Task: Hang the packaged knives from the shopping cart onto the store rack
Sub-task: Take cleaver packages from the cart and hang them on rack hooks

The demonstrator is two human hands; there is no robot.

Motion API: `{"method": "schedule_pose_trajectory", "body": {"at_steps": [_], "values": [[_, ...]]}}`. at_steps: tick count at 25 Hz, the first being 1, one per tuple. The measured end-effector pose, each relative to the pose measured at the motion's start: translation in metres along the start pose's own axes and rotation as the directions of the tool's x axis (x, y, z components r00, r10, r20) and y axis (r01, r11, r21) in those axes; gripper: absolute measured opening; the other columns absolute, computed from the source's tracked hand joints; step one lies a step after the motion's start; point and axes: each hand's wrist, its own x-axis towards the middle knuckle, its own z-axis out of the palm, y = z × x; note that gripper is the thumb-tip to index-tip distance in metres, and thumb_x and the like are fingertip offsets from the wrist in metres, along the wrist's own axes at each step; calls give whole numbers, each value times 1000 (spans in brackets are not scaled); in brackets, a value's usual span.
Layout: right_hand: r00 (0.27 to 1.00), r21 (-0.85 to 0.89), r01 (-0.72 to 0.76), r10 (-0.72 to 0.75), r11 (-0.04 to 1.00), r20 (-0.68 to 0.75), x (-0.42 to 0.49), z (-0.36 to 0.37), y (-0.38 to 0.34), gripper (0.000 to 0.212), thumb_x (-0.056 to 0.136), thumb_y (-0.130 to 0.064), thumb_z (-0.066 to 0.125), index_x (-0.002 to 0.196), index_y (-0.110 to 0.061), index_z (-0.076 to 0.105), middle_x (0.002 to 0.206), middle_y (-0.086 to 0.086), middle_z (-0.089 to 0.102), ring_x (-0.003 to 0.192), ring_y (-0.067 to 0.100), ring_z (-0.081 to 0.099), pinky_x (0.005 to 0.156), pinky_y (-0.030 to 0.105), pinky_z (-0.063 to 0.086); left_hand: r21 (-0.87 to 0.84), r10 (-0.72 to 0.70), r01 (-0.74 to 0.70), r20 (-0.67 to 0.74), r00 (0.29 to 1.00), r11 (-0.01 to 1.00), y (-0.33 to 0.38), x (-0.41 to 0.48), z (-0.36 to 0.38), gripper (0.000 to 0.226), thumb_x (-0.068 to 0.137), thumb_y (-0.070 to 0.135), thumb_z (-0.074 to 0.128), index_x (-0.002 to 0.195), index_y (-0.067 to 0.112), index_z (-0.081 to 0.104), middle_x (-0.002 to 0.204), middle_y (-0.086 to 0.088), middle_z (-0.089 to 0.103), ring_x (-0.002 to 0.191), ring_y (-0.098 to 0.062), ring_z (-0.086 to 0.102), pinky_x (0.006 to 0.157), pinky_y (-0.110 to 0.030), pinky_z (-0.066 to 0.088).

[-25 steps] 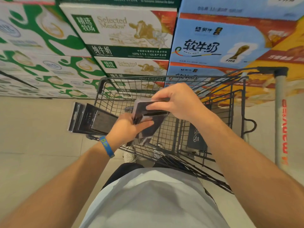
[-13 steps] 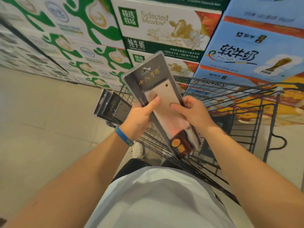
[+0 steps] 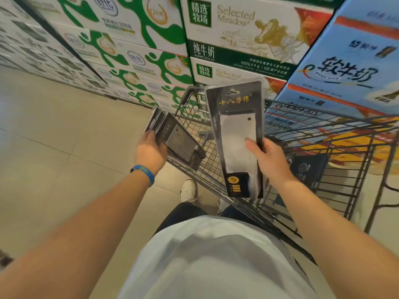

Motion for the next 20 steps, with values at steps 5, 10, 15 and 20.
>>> {"method": "schedule_pose_trajectory", "body": {"at_steps": [5,10,15,20], "values": [[1000,-63,-23,23,998,-1,-9,9,12,18,90,-56,68,103,-45,70,107,-33,70,103,-13,61,90,25,45,221,60,-80,93,994,972,-3,9,10,44,98,28,48,138,10,52,155,-6,35,133,-32,44,103,-46,46],[1000,-53,-23,23,998,-1,-12,8,17,10,94,-45,68,104,-46,68,101,-43,67,99,-23,57,84,14,40,247,-40,10,114,993,969,19,25,11,47,96,29,50,140,11,48,143,-17,42,127,-39,43,109,-46,37],[998,8,-48,49,999,-42,-14,0,22,11,92,-46,69,104,-44,69,100,-41,68,98,-23,58,83,14,38,508,-44,-57,184,982,860,24,34,8,39,97,32,53,125,5,48,125,-20,56,113,-38,55,93,-43,45],[996,52,-54,57,997,-71,-14,-4,23,14,92,-49,68,104,-42,70,106,-29,71,105,-11,61,84,16,40,257,33,-116,307,951,959,35,5,22,14,102,25,47,98,12,48,97,-18,67,78,-34,57,68,-37,45]]}}
